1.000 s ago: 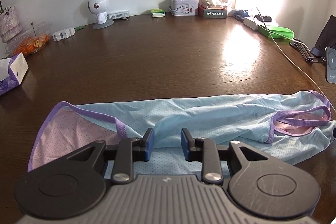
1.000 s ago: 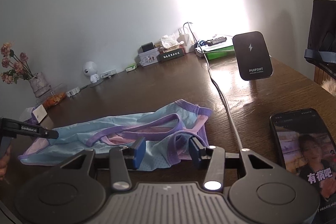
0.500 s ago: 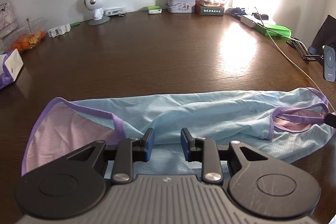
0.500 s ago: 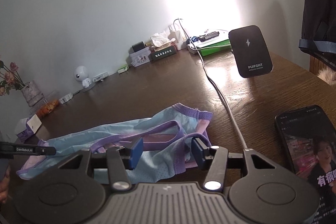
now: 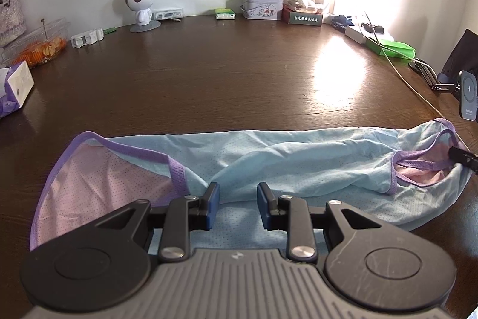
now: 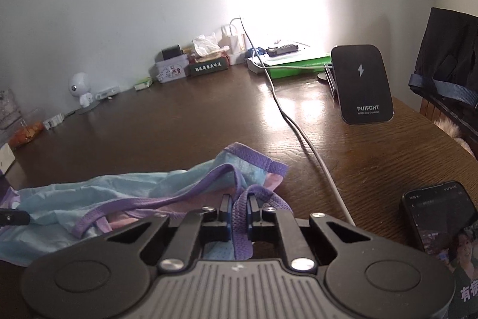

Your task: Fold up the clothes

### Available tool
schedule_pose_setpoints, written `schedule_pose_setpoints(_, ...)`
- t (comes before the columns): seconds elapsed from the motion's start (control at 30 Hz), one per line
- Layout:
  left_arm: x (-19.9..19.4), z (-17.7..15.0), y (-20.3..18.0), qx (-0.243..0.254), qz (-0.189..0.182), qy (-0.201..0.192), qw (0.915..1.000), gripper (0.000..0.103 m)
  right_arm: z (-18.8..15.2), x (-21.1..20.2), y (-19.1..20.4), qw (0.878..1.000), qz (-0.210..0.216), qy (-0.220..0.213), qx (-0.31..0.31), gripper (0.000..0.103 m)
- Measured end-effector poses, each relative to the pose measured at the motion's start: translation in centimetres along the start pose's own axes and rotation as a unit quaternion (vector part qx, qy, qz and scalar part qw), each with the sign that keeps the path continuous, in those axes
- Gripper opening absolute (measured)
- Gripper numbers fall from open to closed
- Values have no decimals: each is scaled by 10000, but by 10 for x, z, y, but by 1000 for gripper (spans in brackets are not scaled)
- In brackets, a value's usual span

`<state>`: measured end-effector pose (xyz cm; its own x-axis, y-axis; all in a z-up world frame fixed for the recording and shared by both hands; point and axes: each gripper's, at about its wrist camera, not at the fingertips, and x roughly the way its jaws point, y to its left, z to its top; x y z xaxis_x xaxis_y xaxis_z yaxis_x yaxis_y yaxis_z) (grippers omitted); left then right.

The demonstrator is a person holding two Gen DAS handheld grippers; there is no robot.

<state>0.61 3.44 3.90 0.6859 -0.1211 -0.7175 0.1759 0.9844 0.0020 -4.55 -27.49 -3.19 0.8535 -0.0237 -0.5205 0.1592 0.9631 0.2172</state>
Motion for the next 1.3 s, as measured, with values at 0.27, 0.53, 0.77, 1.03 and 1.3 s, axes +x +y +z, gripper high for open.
schedule_pose_setpoints(0.27, -36, -4, 43, -556, 422, -376, 9968, 28, 13, -27, 84, 9748, 1772, -496, -1263, 8)
schedule_pose_setpoints(0.53, -52, -28, 72, -913, 545, -311, 9938, 28, -15, -6, 188, 9424, 2785, 359, -1819, 9)
schedule_pose_setpoints(0.77, -53, -37, 87, -1088, 559, -366, 9918, 29, -15, -28, 186, 9366, 2895, 369, -1936, 41)
schedule_pose_setpoints(1.03, -57, -34, 72, -1136, 213, -359, 9926, 30, 18, -71, 128, 9453, 2747, -327, -1726, 45)
schedule_pose_setpoints(1.3, -47, -27, -13, -251, -1065, -147, 9939, 38, 37, -31, 79, 9604, 2317, 140, -1542, 43)
